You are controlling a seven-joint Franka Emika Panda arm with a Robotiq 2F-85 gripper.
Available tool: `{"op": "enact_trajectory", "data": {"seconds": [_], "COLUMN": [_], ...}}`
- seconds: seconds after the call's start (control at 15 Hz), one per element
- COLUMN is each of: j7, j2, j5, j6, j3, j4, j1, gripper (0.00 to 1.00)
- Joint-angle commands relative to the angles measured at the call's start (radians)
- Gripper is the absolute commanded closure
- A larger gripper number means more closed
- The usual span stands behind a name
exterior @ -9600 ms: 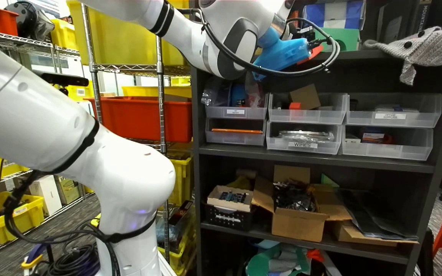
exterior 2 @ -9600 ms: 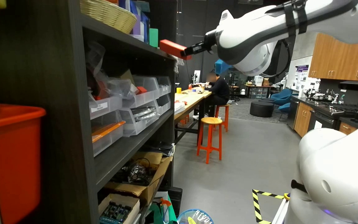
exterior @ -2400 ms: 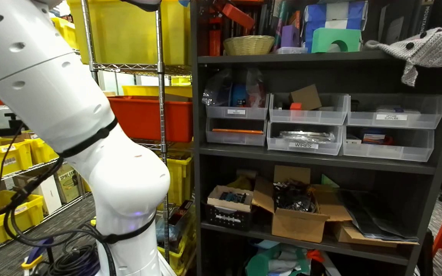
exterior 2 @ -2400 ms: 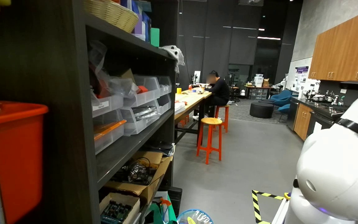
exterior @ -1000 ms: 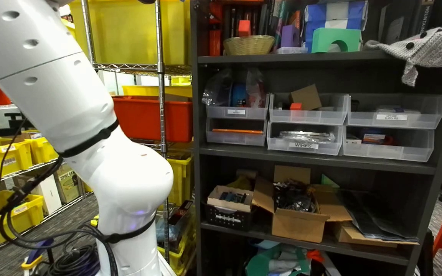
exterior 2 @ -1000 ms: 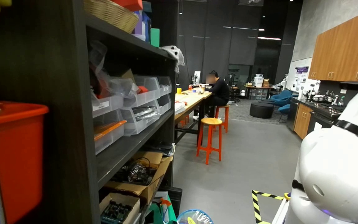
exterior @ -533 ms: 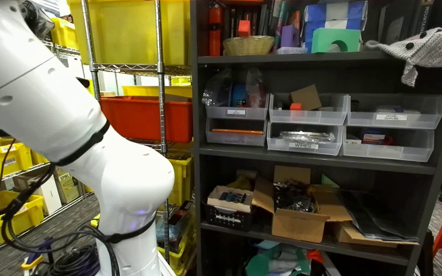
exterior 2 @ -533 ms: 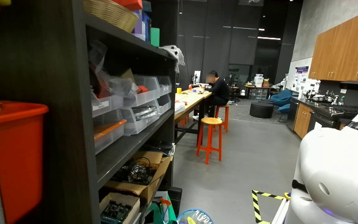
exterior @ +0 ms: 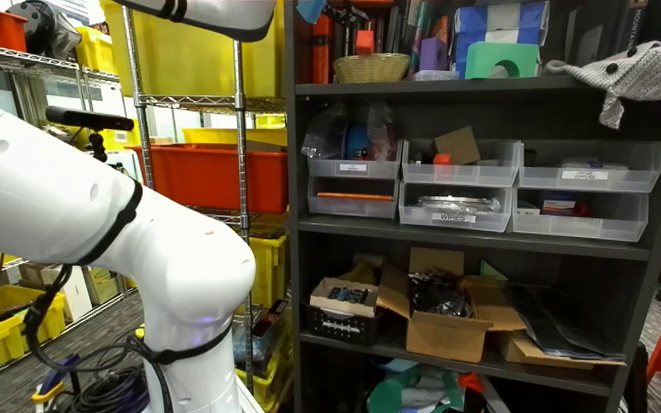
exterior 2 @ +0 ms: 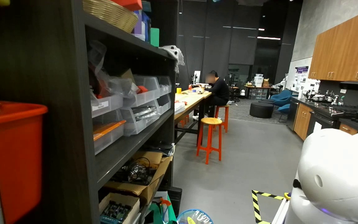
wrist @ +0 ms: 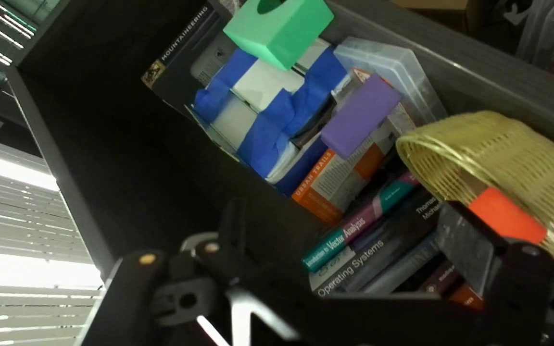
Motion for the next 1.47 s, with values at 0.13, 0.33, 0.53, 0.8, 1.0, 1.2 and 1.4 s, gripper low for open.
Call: {"op": "enact_trajectory", "data": {"seconds": [0.13, 0.33, 0.53, 0.8, 1.0, 1.2, 1.4], "j7": [-0.083, -0.143, -0.211, -0.243, -0.25, -0.251, -0.273], "j2": [-0.047, -0.007, 0.05, 0.063, 0.089, 0.087, 0.112], "j5": [0.065, 0.095, 0.11, 0.183, 0.189, 0.189, 0.231], "j6": [0.167, 0.25, 0.345, 0.366, 0.385, 0.386, 0.37], "j3": [-0.077, -0.096, -0.115, -0.1, -0.104, -0.104, -0.104], "j4": [-0.185, -0.232, -0.27, -0.299, -0.3, -0.299, -0.294], "j1": [-0.047, -0.076, -0.095, -0.106, -0.105, -0.104, -0.104], "gripper": [0.0, 0.0, 0.0, 0.0, 0.0, 0.0, 0.0]}}
